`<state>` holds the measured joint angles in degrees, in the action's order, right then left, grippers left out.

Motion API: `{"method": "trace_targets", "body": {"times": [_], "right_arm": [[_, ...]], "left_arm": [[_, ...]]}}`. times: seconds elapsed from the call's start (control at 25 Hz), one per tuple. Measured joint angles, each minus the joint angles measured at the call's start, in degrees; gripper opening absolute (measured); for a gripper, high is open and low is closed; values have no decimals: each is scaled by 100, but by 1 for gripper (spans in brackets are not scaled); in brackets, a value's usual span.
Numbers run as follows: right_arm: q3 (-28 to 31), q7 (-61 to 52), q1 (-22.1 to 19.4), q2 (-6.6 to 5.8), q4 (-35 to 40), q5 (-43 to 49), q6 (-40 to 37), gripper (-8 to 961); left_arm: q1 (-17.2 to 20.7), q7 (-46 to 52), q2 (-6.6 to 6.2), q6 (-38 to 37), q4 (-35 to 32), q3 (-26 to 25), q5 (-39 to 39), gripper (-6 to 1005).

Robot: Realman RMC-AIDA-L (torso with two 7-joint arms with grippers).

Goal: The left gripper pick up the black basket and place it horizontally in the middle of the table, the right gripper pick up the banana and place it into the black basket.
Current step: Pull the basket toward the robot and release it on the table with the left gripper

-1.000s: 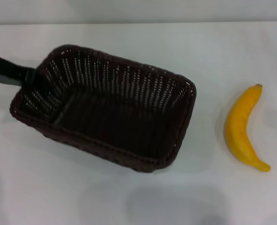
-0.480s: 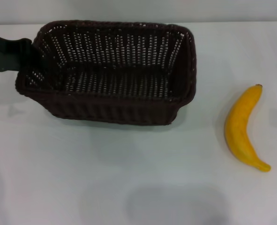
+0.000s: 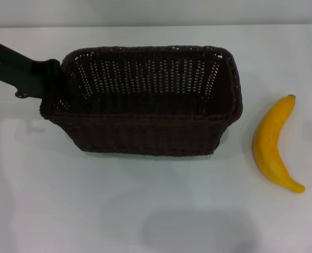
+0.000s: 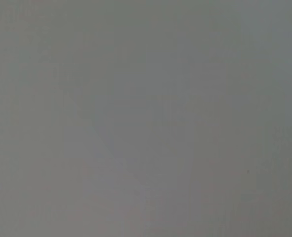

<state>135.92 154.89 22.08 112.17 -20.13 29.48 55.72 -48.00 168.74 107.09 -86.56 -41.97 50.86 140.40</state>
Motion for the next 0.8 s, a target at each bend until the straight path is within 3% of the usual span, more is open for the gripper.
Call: {"method": "trace_targets", "body": {"times": [0.68, 0.8], "right_arm": [[-22, 75, 37, -32, 6, 6, -103, 859], [-30, 76, 56, -32, 2, 9, -123, 859]], "left_arm": [[187, -20, 62, 365, 146, -38, 73, 145], [208, -24, 60, 376, 146, -115, 58, 209]]}}
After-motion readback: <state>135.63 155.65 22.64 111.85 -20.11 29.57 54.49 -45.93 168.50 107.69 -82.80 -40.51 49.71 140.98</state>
